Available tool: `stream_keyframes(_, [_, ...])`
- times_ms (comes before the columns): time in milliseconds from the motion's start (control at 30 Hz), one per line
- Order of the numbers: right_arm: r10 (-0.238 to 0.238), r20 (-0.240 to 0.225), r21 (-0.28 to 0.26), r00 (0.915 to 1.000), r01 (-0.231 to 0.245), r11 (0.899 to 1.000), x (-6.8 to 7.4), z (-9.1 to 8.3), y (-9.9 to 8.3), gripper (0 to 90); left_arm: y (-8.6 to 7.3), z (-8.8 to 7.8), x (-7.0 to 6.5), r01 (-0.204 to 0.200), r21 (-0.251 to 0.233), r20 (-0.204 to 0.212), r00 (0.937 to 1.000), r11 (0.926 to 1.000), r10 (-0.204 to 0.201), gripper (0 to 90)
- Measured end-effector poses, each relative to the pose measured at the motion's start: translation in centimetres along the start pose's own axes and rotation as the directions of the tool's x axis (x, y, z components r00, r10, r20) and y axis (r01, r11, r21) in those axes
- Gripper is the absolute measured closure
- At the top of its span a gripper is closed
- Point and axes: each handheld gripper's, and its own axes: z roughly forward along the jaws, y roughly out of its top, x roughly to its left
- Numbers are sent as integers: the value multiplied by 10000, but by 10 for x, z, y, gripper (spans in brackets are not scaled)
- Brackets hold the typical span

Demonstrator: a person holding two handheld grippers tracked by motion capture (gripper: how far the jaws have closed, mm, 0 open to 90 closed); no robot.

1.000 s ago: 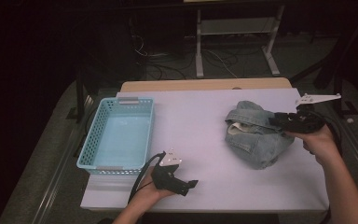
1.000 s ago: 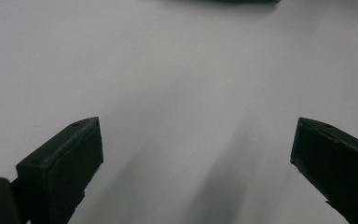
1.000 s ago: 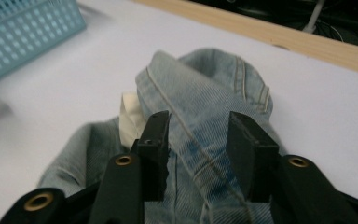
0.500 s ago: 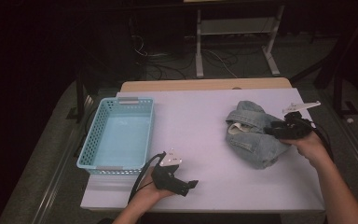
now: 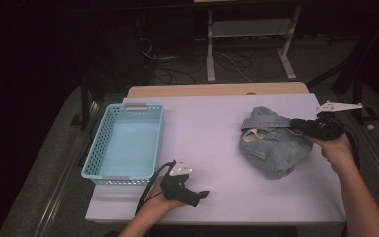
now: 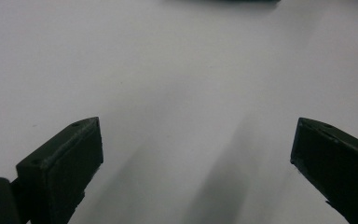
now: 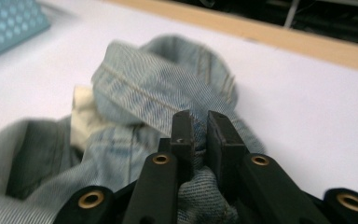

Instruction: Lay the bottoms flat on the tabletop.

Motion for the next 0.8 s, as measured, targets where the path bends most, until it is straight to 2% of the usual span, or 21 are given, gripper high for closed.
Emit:
stream_keyframes(300, [353, 654, -572, 9972, -316, 9979, -19, -4, 9, 817, 0, 2, -1, 19, 76, 32, 10000, 10000, -20, 21])
stream_keyframes(467, [687, 1091, -632, 9917, -620, 9961, -33, -4, 8, 819, 0, 3, -1, 71, 78, 77, 9999, 9999, -72, 20])
stream_keyframes(600, [1003, 1572, -406, 9825, -950, 9946, -47, -4, -1, 821, 0, 3, -1, 75, 97, 65, 9999, 9999, -76, 20])
stream_keyframes(800, [1747, 2043, -124, 9632, -1759, 9843, -68, -4, -18, 820, 0, 2, -1, 98, 116, 18, 10000, 9999, -98, 20])
